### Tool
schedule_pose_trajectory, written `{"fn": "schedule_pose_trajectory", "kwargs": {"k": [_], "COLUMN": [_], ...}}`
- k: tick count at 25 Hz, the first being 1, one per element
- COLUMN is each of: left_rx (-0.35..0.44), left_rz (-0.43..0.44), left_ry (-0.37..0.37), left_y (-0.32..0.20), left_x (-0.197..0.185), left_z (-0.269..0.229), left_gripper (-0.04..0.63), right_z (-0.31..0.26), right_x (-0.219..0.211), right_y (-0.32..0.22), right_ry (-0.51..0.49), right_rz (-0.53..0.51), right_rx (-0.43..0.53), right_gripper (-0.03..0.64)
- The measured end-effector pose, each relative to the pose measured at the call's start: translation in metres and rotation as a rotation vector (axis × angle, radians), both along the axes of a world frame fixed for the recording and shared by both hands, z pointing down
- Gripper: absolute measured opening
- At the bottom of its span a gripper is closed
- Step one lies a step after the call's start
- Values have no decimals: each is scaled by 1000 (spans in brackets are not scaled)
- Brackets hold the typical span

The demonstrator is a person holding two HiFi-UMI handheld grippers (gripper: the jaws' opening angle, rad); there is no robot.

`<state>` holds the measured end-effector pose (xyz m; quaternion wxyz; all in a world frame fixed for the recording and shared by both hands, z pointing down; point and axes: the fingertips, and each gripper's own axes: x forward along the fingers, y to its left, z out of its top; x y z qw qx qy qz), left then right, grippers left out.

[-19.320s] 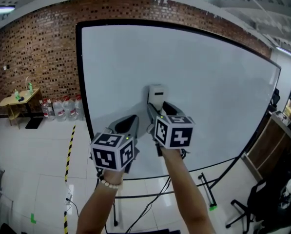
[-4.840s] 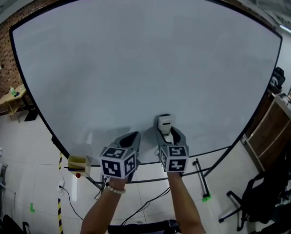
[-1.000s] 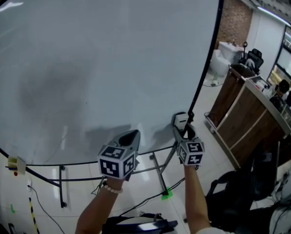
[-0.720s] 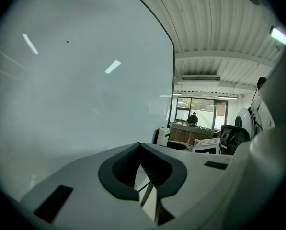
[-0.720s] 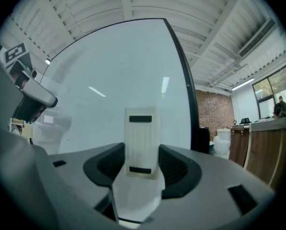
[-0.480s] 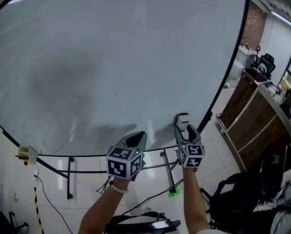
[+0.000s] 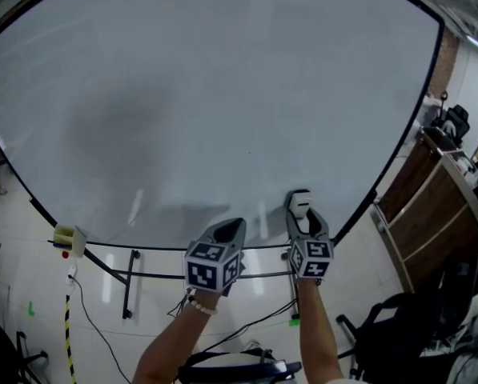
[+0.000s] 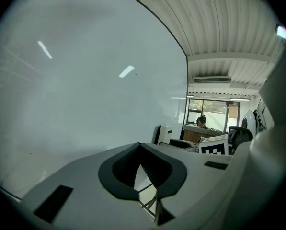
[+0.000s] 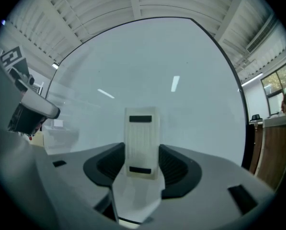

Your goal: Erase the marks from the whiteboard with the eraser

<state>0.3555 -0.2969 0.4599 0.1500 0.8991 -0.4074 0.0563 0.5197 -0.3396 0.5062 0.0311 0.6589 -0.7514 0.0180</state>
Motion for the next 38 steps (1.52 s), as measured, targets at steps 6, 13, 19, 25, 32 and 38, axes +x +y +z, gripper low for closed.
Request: {"fn": "schedule_pose_trajectory", "kwargs": {"k": [6, 13, 19, 25, 32, 38], "left_rx": [-6, -10, -16, -29, -41, -51], "left_rz": [-50, -91, -117, -136, -144, -147], "left_ry": [2, 5, 13, 21, 19, 13], "left_y": [6, 13, 13, 12, 10, 14], "left_x": [-57, -114, -161, -204, -258, -306], "left_z": [1, 0, 2, 7, 14, 18], "left_gripper": [-12, -12, -12, -12, -12, -12], "right_z": [-3, -3, -1, -1, 3, 8], "right_x": [-60, -118, -169, -223, -284, -350], "right_y": [-1, -2, -3, -5, -8, -11], "right_ry": [-9, -21, -29, -32, -41, -22], "right_rz": [-23, -36, -52, -76, -89, -126], "right_rx": [-1, -9, -15, -13, -12, -23], "right_gripper": [249, 249, 249, 249, 249, 249]}}
